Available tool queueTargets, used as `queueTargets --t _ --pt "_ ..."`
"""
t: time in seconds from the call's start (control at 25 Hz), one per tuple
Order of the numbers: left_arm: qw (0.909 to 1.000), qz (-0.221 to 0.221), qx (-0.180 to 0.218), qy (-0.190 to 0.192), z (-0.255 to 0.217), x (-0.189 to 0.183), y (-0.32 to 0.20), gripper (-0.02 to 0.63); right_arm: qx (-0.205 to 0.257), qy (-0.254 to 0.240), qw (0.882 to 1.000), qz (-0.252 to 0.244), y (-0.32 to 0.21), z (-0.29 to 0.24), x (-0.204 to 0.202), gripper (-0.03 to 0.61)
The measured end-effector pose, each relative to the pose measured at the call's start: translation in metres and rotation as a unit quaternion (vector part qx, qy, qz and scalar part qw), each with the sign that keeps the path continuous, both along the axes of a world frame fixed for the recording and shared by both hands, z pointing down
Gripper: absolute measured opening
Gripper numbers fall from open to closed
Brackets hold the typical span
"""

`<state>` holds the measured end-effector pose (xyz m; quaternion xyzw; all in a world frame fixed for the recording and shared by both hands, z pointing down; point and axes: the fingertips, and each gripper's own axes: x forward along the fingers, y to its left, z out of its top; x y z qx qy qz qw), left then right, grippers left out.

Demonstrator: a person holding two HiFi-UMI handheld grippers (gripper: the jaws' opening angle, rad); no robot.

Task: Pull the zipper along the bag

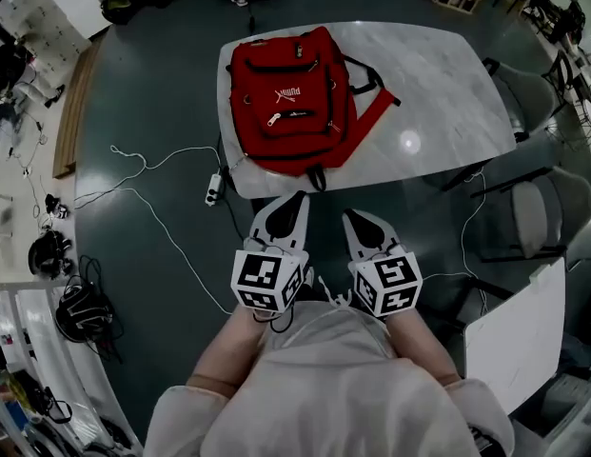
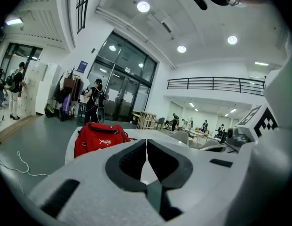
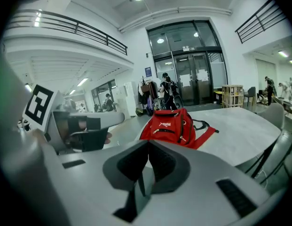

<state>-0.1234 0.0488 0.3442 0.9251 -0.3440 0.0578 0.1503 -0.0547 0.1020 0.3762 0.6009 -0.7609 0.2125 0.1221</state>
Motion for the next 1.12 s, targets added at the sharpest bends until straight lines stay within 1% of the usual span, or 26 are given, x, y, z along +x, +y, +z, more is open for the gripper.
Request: queueTargets --t 0.2,0.36,0.48,0.64,0.88,1.12 --pt "0.9995 -0.011 -0.028 -0.005 0.019 -0.013 -0.032 0.025 -0.017 0.001 1.000 -0.005 -0.036 0.008 -0.005 0.028" --pt "0.9986 -0.018 -0.048 -0.013 0.038 -0.012 -0.049 0.024 -0.033 0.004 0.999 -0.006 -0.059 0.022 0.004 0.028" --pt "0.9978 -0.029 -0.058 -0.017 0.048 -0.007 -0.069 0.025 -0.040 0.006 0.999 -0.017 -0.081 0.029 0.013 0.028" --pt "0.9965 -0.045 -0.065 -0.025 0.054 0.010 -0.099 0.025 -0.048 0.008 0.998 -0.041 -0.116 0.034 0.031 0.028" --pt "0.9939 -0.074 -0.066 -0.048 0.065 0.046 -0.150 0.024 -0.052 0.004 0.995 -0.082 -0.179 0.045 0.068 0.028" --pt "0.9882 -0.105 -0.091 -0.064 0.085 0.073 -0.184 0.024 -0.075 0.007 0.988 -0.133 -0.221 0.066 0.092 0.028"
